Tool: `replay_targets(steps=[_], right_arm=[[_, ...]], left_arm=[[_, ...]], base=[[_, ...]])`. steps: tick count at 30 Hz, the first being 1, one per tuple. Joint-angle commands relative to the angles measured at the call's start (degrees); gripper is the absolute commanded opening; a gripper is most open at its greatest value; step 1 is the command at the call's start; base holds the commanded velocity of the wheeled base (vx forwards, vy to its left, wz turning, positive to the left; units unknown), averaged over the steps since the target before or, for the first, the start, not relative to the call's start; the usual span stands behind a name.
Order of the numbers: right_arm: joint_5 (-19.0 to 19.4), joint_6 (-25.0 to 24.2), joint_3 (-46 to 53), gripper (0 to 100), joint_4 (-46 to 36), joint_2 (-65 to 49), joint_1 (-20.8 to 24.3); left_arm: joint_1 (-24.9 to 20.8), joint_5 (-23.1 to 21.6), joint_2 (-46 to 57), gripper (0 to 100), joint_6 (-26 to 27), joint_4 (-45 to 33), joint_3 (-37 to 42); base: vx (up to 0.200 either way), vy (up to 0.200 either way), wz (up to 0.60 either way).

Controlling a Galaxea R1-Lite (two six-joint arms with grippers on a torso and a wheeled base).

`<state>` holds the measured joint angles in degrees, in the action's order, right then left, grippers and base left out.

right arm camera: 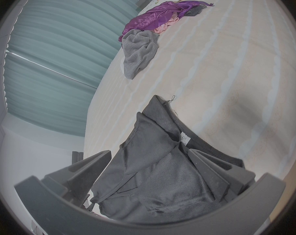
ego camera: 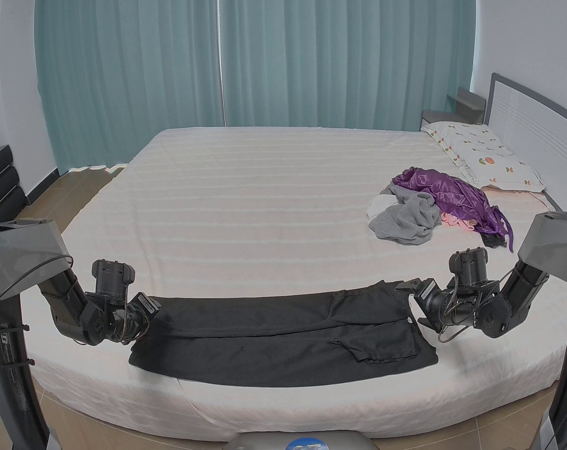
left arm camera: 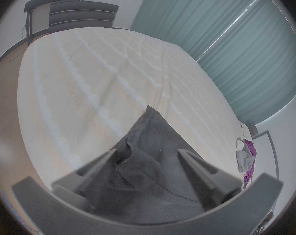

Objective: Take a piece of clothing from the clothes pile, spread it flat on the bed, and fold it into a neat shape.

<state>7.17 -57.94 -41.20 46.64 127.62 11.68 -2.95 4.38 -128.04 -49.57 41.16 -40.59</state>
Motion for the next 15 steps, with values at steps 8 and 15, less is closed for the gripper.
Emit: replay_targets(steps=[8,15], right_arm=[[-0.58,-0.07,0.16,100,-1.11,-2.12,3.79],[-2.16,-0.07,-2.48,100,-4.81,0.35,4.49]], left_arm=[[1.02,0.37,1.04,0,-0.79,0.07,-0.27],[0.58,0.37,1.83,0,-0.88,0.33,-0.1]], base=[[0.0,0.0,0.0],[0.0,0.0,0.0]])
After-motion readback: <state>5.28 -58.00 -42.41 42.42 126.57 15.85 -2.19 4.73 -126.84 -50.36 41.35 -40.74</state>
